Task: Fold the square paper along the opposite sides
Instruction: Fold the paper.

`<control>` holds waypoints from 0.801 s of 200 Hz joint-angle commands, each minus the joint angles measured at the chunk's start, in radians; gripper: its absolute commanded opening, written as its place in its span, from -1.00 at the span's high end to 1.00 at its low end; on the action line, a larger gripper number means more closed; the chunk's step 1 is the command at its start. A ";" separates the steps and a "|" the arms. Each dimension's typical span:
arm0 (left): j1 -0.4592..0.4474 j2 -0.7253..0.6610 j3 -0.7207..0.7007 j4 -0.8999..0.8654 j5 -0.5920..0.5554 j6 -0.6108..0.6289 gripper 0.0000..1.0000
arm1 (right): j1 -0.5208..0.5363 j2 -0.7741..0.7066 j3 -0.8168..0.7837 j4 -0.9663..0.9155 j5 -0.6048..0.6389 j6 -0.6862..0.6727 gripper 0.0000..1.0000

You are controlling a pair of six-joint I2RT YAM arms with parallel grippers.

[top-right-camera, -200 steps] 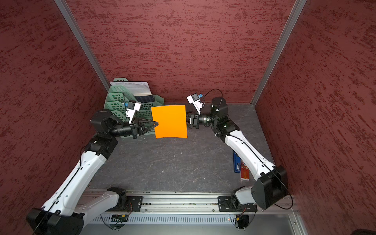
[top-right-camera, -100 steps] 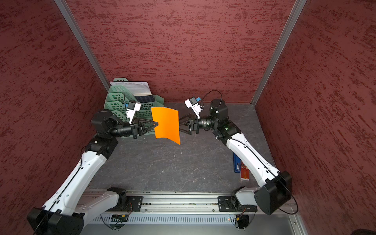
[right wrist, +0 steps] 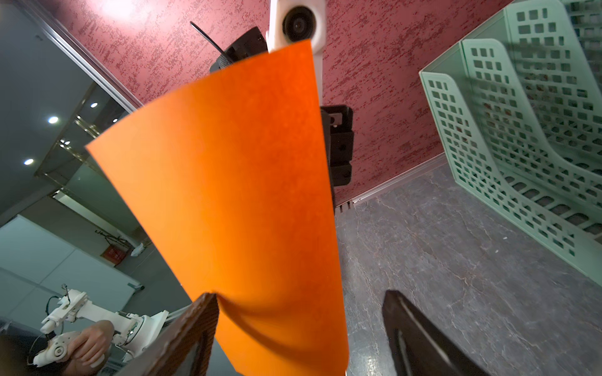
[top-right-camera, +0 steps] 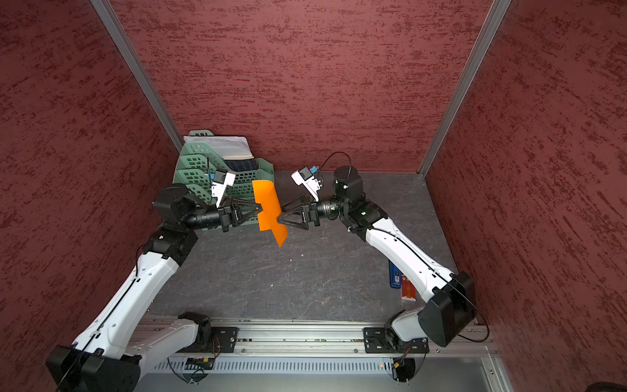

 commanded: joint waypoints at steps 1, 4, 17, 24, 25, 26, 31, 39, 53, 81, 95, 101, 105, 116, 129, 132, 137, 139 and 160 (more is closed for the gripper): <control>-0.001 -0.008 -0.018 0.031 0.007 -0.010 1.00 | 0.020 0.010 0.044 0.032 0.003 0.000 -0.68; -0.001 -0.008 -0.019 0.030 0.006 -0.010 1.00 | 0.021 0.012 0.045 0.032 0.003 0.002 -0.68; -0.004 -0.009 -0.021 0.033 0.008 -0.012 1.00 | 0.029 0.015 0.051 0.039 0.006 0.005 -0.68; -0.007 -0.009 -0.022 0.035 0.010 -0.011 1.00 | 0.032 0.015 0.055 0.044 0.008 0.008 -0.68; -0.008 -0.009 -0.022 0.035 0.010 -0.012 1.00 | 0.032 0.029 0.056 0.045 0.009 0.009 -0.68; -0.008 -0.009 -0.022 0.034 0.010 -0.012 1.00 | 0.033 0.035 0.057 0.045 0.009 0.010 -0.67; -0.009 -0.009 -0.024 0.037 0.010 -0.013 1.00 | 0.035 0.045 0.060 0.046 0.012 0.010 -0.67; -0.010 -0.011 -0.025 0.038 0.011 -0.012 1.00 | 0.038 0.052 0.068 0.047 0.015 0.012 -0.66; -0.013 -0.013 -0.028 0.039 0.011 -0.010 1.00 | 0.040 0.066 0.076 0.059 0.020 0.021 -0.62; -0.018 -0.019 -0.029 0.041 0.015 -0.011 1.00 | 0.042 0.091 0.090 0.085 0.020 0.046 -0.54; -0.020 -0.022 -0.026 0.041 0.022 -0.013 1.00 | 0.042 0.098 0.092 0.091 0.020 0.052 -0.49; -0.021 -0.025 -0.026 0.040 0.022 -0.012 1.00 | 0.043 0.098 0.093 0.092 0.020 0.055 -0.47; -0.021 -0.027 -0.028 0.039 0.022 -0.012 1.00 | 0.043 0.099 0.094 0.093 0.022 0.055 -0.46; -0.021 -0.029 -0.027 0.039 0.022 -0.011 1.00 | 0.042 0.099 0.094 0.095 0.028 0.056 -0.43; -0.021 -0.029 -0.029 0.038 0.023 -0.010 1.00 | 0.042 0.098 0.092 0.106 0.036 0.065 -0.40; -0.021 -0.029 -0.029 0.039 0.023 -0.009 1.00 | 0.041 0.099 0.092 0.109 0.037 0.068 -0.40; -0.021 -0.029 -0.031 0.039 0.022 -0.010 1.00 | 0.042 0.099 0.090 0.115 0.038 0.074 -0.40; -0.021 -0.031 -0.032 0.039 0.021 -0.011 1.00 | 0.042 0.098 0.091 0.117 0.038 0.075 -0.40; -0.021 -0.034 -0.035 0.038 0.022 -0.008 1.00 | 0.041 0.098 0.091 0.133 0.048 0.085 -0.38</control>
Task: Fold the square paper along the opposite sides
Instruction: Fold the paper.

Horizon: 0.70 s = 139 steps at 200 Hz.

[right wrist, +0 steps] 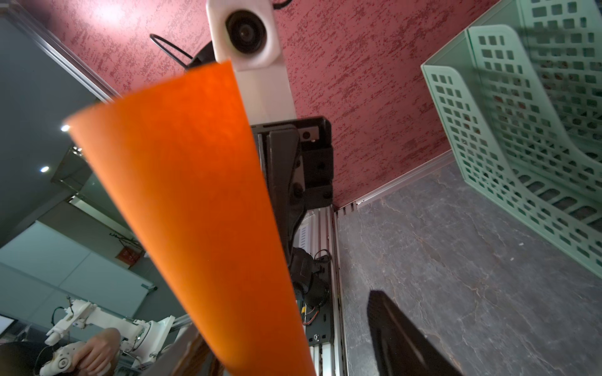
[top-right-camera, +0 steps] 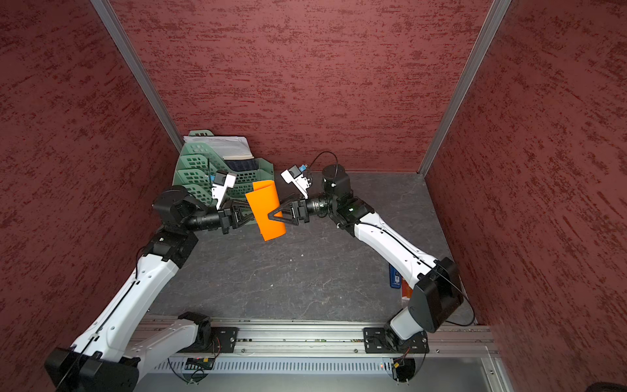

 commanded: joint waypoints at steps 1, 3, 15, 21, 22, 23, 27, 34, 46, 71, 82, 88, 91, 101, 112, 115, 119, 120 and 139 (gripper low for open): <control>-0.004 -0.015 -0.019 0.017 0.015 0.007 1.00 | 0.006 -0.003 0.040 0.054 0.027 0.021 -0.38; -0.004 -0.016 -0.020 0.016 0.016 0.008 1.00 | 0.006 -0.003 0.040 0.056 0.029 0.022 -0.38; -0.004 -0.018 -0.022 0.012 0.015 0.010 1.00 | 0.004 -0.003 0.039 0.064 0.034 0.029 -0.38; -0.004 -0.017 -0.022 0.010 0.013 0.011 1.00 | 0.003 -0.006 0.039 0.070 0.036 0.034 -0.38; -0.004 -0.018 -0.022 0.010 0.014 0.011 1.00 | 0.003 -0.006 0.039 0.072 0.036 0.035 -0.38; -0.004 -0.018 -0.022 0.010 0.014 0.012 1.00 | 0.003 -0.006 0.038 0.073 0.037 0.036 -0.38; -0.004 -0.019 -0.023 0.010 0.014 0.012 1.00 | 0.002 -0.004 0.037 0.080 0.037 0.043 -0.38; -0.004 -0.019 -0.023 0.010 0.013 0.014 1.00 | 0.002 -0.004 0.037 0.090 0.039 0.049 -0.37; -0.004 -0.022 -0.026 0.012 0.013 0.014 1.00 | 0.002 -0.002 0.039 0.095 0.038 0.053 -0.37; -0.004 -0.026 -0.026 0.011 0.014 0.017 1.00 | 0.001 0.002 0.038 0.105 0.027 0.058 -0.33; -0.004 -0.028 -0.025 0.010 0.015 0.016 1.00 | 0.002 0.004 0.038 0.103 0.016 0.058 -0.33; -0.004 -0.029 -0.025 0.010 0.014 0.018 1.00 | 0.001 0.005 0.039 0.098 0.012 0.055 -0.33; -0.004 -0.029 -0.027 0.009 0.014 0.018 1.00 | 0.001 0.005 0.039 0.094 0.010 0.051 -0.33; -0.004 -0.031 -0.026 0.007 0.016 0.020 1.00 | 0.000 0.006 0.039 0.084 0.003 0.043 -0.32; -0.004 -0.031 -0.025 0.003 0.017 0.026 1.00 | -0.001 0.008 0.040 0.072 -0.008 0.033 -0.31; -0.004 -0.033 -0.025 0.002 0.019 0.027 1.00 | -0.001 0.009 0.041 0.068 -0.011 0.031 -0.31; -0.004 -0.033 -0.025 0.003 0.020 0.028 1.00 | -0.002 0.007 0.043 0.065 -0.015 0.028 -0.30; -0.004 -0.033 -0.025 0.003 0.020 0.029 1.00 | -0.002 0.009 0.043 0.064 -0.017 0.027 -0.30; -0.004 -0.034 -0.025 0.000 0.030 0.035 1.00 | -0.006 0.009 0.050 0.044 -0.034 0.015 -0.29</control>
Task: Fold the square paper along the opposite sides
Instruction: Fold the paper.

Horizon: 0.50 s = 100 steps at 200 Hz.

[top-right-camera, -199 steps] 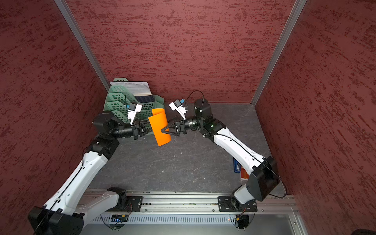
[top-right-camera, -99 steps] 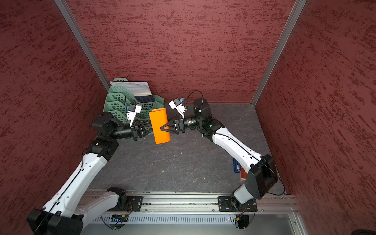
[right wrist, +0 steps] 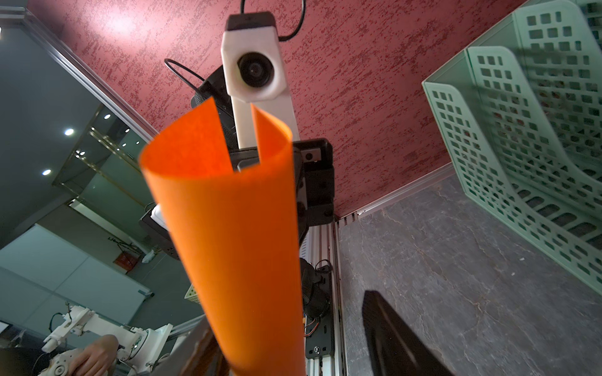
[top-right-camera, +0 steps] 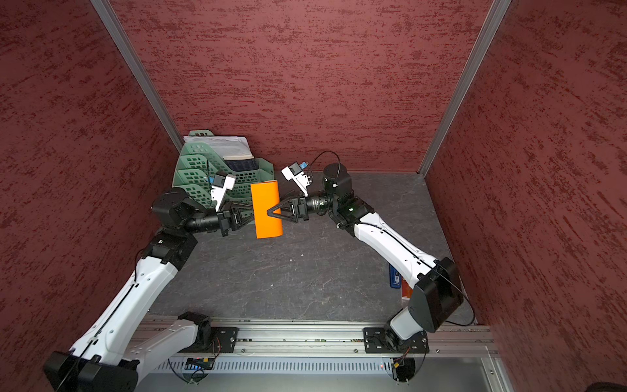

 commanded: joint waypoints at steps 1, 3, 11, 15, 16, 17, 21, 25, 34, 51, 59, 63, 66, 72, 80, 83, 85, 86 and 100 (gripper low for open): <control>-0.004 -0.016 -0.010 0.001 0.028 0.027 1.00 | -0.005 0.009 0.049 -0.017 -0.036 -0.028 -0.29; -0.004 -0.016 -0.010 0.000 0.028 0.030 1.00 | -0.005 0.010 0.050 -0.019 -0.037 -0.029 -0.29; -0.003 -0.015 -0.008 -0.001 0.034 0.031 1.00 | -0.006 0.010 0.054 -0.027 -0.040 -0.033 -0.29; -0.003 -0.014 -0.008 -0.001 0.036 0.030 1.00 | -0.007 0.010 0.055 -0.031 -0.041 -0.036 -0.28; -0.004 -0.014 -0.009 -0.001 0.036 0.030 1.00 | -0.007 0.009 0.055 -0.031 -0.040 -0.036 -0.28; -0.004 -0.014 -0.008 0.000 0.036 0.030 1.00 | -0.007 0.010 0.055 -0.032 -0.041 -0.037 -0.27; -0.003 -0.014 -0.010 0.002 0.039 0.030 1.00 | -0.007 0.010 0.057 -0.033 -0.042 -0.037 -0.27; -0.004 -0.014 -0.010 0.005 0.042 0.029 1.00 | -0.007 0.009 0.057 -0.034 -0.043 -0.038 -0.26; -0.004 -0.015 -0.011 0.011 0.044 0.026 1.00 | -0.007 0.008 0.057 -0.036 -0.042 -0.038 -0.25; -0.004 -0.017 -0.014 0.017 0.044 0.026 1.00 | -0.010 0.004 0.055 -0.036 -0.042 -0.040 -0.24; -0.004 -0.019 -0.016 0.020 0.043 0.024 1.00 | -0.011 0.003 0.055 -0.036 -0.044 -0.040 -0.23; -0.004 -0.021 -0.016 0.021 0.043 0.023 1.00 | -0.011 0.004 0.054 -0.036 -0.046 -0.042 -0.23; -0.004 -0.021 -0.016 0.022 0.044 0.023 1.00 | -0.013 0.004 0.054 -0.038 -0.047 -0.043 -0.23; -0.004 -0.020 -0.016 0.022 0.045 0.023 1.00 | -0.015 0.003 0.053 -0.040 -0.050 -0.045 -0.23; -0.004 -0.021 -0.015 0.022 0.046 0.021 1.00 | -0.017 0.004 0.052 -0.046 -0.054 -0.049 -0.23; -0.004 -0.022 -0.014 0.021 0.046 0.021 1.00 | -0.018 0.003 0.052 -0.046 -0.058 -0.050 -0.23; -0.004 -0.021 -0.014 0.020 0.046 0.021 1.00 | -0.019 0.003 0.052 -0.047 -0.061 -0.051 -0.23; -0.004 -0.020 -0.014 0.020 0.046 0.021 1.00 | -0.019 0.004 0.053 -0.048 -0.061 -0.051 -0.23; -0.004 -0.021 -0.011 0.017 0.048 0.023 1.00 | -0.022 0.006 0.058 -0.067 -0.072 -0.064 -0.22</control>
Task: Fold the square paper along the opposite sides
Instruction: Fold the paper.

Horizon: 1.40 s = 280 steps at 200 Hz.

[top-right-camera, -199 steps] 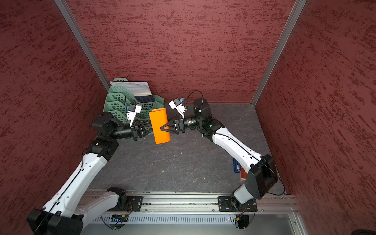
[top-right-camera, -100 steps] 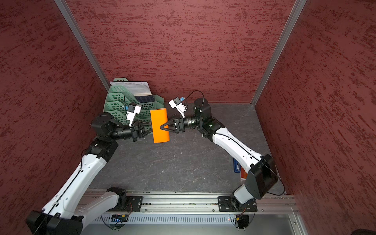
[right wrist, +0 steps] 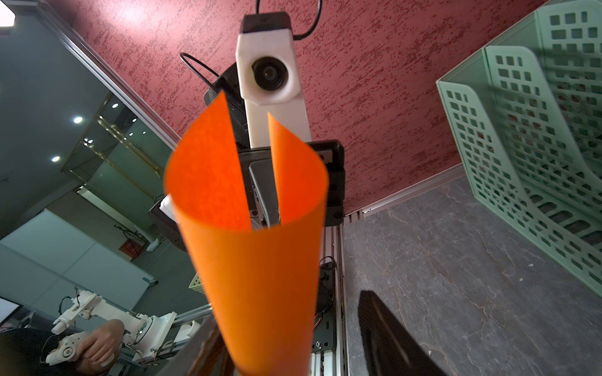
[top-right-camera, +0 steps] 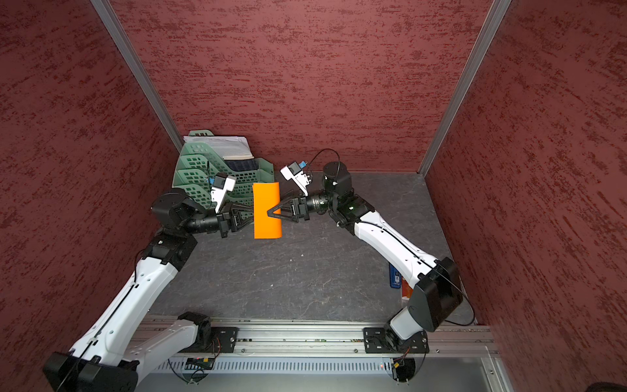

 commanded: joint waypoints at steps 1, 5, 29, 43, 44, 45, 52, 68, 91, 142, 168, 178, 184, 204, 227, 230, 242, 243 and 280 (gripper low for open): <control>-0.004 -0.017 -0.005 0.016 0.021 0.012 1.00 | -0.011 0.000 0.030 -0.036 -0.035 -0.033 -0.22; -0.004 -0.018 -0.005 0.016 0.022 0.012 1.00 | -0.012 0.001 0.031 -0.041 -0.037 -0.037 -0.22; -0.004 -0.016 -0.004 0.016 0.022 0.010 1.00 | -0.016 0.005 0.034 -0.057 -0.048 -0.049 -0.20; -0.004 -0.016 -0.002 0.017 0.023 0.007 1.00 | -0.017 0.009 0.039 -0.066 -0.051 -0.054 -0.18; -0.004 -0.016 -0.002 0.017 0.024 0.007 1.00 | -0.017 0.009 0.039 -0.066 -0.051 -0.054 -0.18; -0.004 -0.016 -0.002 0.017 0.024 0.007 1.00 | -0.017 0.009 0.039 -0.067 -0.051 -0.054 -0.18; -0.004 -0.014 -0.002 0.021 0.023 0.005 1.00 | -0.017 0.012 0.041 -0.067 -0.052 -0.053 -0.16; -0.005 -0.012 -0.002 0.029 0.025 -0.003 1.00 | -0.017 0.017 0.042 -0.061 -0.052 -0.047 -0.09; -0.007 -0.010 -0.005 0.037 0.026 -0.008 1.00 | -0.017 0.019 0.045 -0.061 -0.049 -0.049 -0.04; -0.012 -0.007 -0.004 0.030 0.028 -0.006 1.00 | -0.017 0.023 0.047 -0.065 -0.057 -0.048 0.05; -0.014 -0.008 -0.005 0.030 0.027 -0.005 1.00 | -0.017 0.019 0.049 -0.068 -0.057 -0.052 0.12; -0.015 -0.010 -0.006 0.030 0.028 -0.005 1.00 | -0.017 0.018 0.048 -0.069 -0.056 -0.051 0.13; -0.015 -0.010 -0.005 0.030 0.028 -0.005 1.00 | -0.017 0.019 0.048 -0.069 -0.056 -0.051 0.14; -0.016 -0.015 -0.005 0.027 0.028 -0.004 1.00 | -0.018 0.016 0.045 -0.066 -0.056 -0.050 0.18; -0.016 -0.015 -0.006 0.031 0.024 -0.006 1.00 | -0.017 0.015 0.044 -0.061 -0.055 -0.046 0.23; -0.016 -0.014 -0.005 0.031 0.024 -0.007 1.00 | -0.018 0.014 0.044 -0.059 -0.053 -0.044 0.24; -0.019 -0.016 -0.005 0.033 0.025 -0.007 1.00 | -0.017 0.013 0.042 -0.051 -0.053 -0.038 0.26; -0.019 -0.015 -0.005 0.033 0.025 -0.007 1.00 | -0.017 0.013 0.042 -0.051 -0.053 -0.039 0.26; -0.021 -0.021 -0.007 0.022 0.019 0.003 1.00 | -0.017 0.011 0.034 -0.023 -0.053 -0.018 0.35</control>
